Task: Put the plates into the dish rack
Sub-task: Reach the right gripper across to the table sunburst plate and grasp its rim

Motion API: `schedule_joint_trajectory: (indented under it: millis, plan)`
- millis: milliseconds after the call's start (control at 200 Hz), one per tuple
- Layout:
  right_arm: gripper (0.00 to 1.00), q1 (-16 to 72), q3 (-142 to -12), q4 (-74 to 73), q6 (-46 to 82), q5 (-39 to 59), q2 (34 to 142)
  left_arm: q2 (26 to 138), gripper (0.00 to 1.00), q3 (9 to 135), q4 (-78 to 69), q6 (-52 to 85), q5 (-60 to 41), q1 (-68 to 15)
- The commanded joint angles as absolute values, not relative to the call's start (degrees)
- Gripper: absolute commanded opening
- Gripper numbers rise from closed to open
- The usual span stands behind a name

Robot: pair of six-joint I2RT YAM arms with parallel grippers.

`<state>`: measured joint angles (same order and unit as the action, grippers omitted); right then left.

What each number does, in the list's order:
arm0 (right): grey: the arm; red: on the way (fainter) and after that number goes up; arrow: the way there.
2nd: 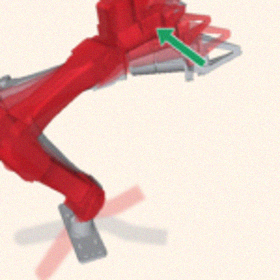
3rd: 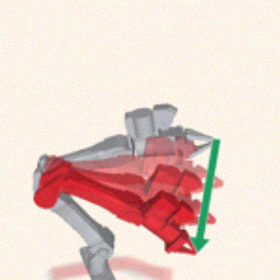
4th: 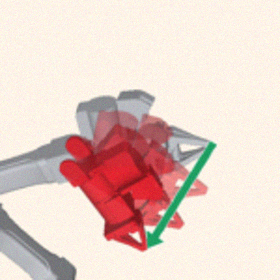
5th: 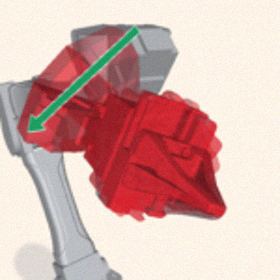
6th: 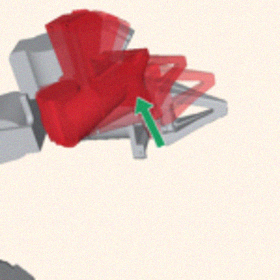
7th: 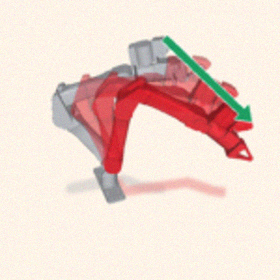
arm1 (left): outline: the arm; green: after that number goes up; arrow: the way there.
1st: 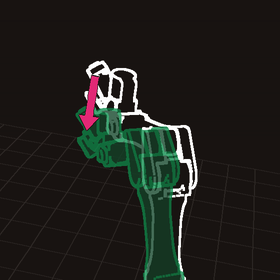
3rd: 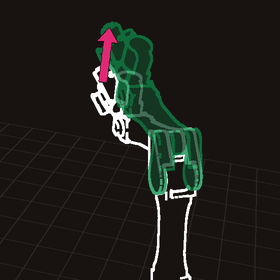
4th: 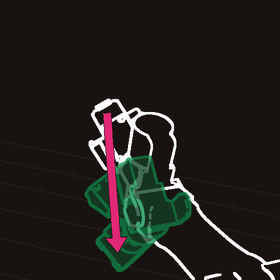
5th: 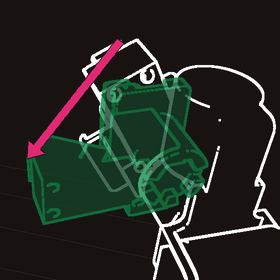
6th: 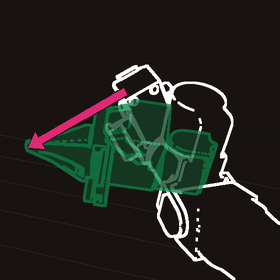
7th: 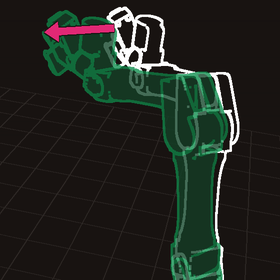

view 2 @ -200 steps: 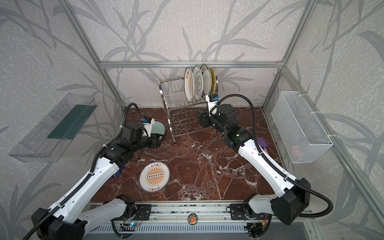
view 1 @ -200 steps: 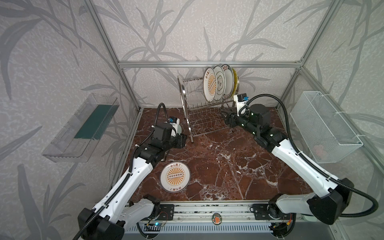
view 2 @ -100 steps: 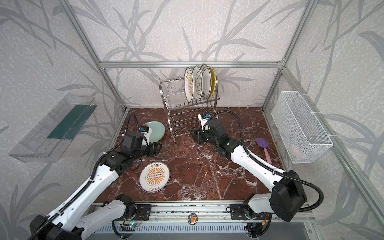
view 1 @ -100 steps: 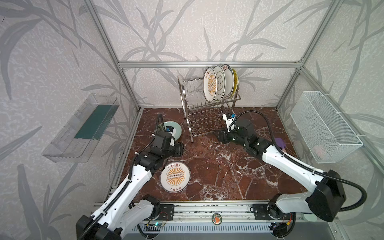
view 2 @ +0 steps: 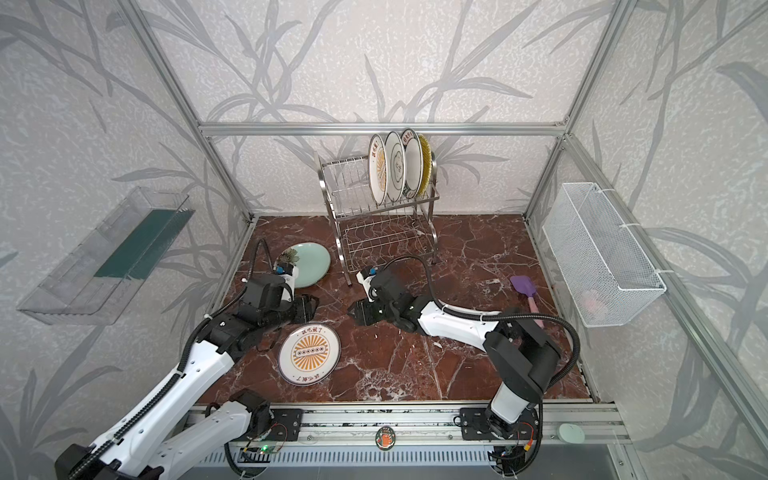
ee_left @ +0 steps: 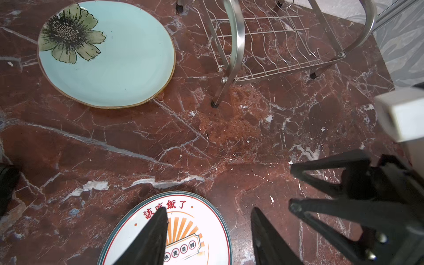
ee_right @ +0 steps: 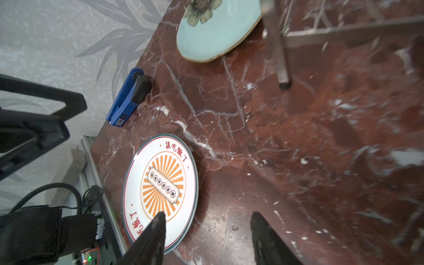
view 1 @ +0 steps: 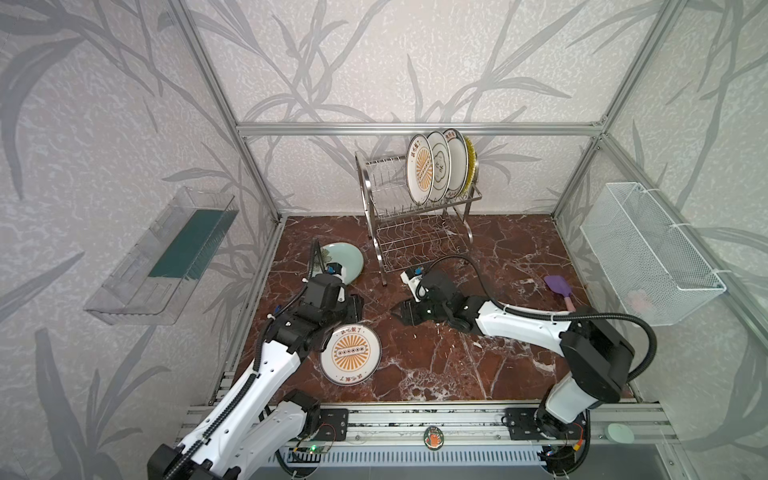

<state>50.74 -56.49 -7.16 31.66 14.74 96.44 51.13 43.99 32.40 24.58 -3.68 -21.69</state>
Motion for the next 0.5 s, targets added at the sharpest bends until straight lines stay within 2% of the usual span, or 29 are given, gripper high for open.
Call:
schedule_joint_trajectory:
  millis: [0, 215, 500]
  plan:
    - [0.59, 52.4, -55.7, -12.7, 36.2, 17.6, 99.9, 50.0, 0.57, 43.3, 34.3, 24.2, -2.9, -21.7]
    - [0.59, 54.4, -55.8, -16.6, 40.1, 18.2, 105.5, 50.2, 0.57, 43.4, 34.5, 23.6, -2.9, -21.7]
    - [0.53, 55.2, -55.7, -20.1, 42.7, 21.1, 109.2, 49.9, 0.57, 43.6, 35.2, 23.6, -3.7, -21.7]
